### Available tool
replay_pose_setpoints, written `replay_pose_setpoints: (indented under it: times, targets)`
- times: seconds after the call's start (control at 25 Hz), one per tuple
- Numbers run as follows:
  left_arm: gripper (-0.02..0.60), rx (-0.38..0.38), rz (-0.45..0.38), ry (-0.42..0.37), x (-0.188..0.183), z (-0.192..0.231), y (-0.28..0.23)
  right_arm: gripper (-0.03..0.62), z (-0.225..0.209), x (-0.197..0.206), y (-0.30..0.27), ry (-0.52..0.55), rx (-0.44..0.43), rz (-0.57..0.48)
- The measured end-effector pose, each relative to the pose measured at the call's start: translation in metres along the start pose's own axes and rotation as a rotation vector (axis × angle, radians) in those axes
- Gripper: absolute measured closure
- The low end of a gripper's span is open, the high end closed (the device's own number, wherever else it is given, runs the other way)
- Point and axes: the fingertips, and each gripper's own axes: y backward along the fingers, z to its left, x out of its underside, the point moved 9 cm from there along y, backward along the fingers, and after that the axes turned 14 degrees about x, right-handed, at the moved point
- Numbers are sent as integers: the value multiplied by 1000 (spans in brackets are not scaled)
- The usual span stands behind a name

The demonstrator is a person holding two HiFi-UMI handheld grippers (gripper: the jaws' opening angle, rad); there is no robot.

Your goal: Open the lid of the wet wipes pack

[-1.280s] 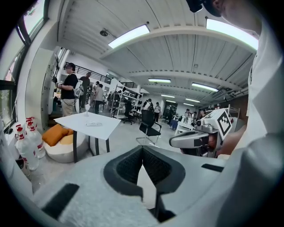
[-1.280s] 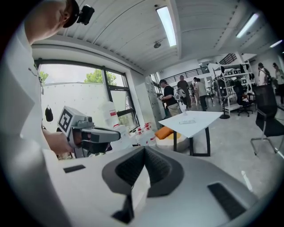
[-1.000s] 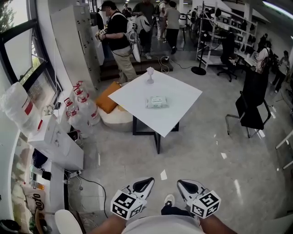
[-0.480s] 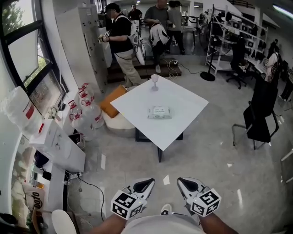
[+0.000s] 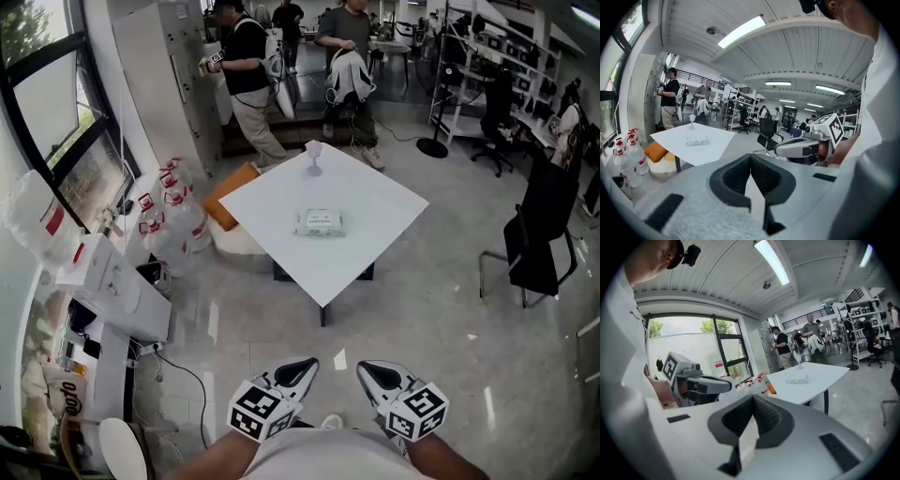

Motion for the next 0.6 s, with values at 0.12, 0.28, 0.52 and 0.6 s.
replay_pose_setpoints:
  times: [0.12,0.28,0.52,0.6]
  targets:
    - [581,-8,15,12,-1,1,-6,588,-10,0,0,-15,-1,10]
    - [581,-15,19,13,-4,6,-15,586,-19,1,-5,-25,-1,13]
    - [581,3,34,27,1,24,-25,588,-26,5,-18,-32,9,24]
    - [581,9,37,32,1,33,-32,586,-30,5,-24,-31,15,33]
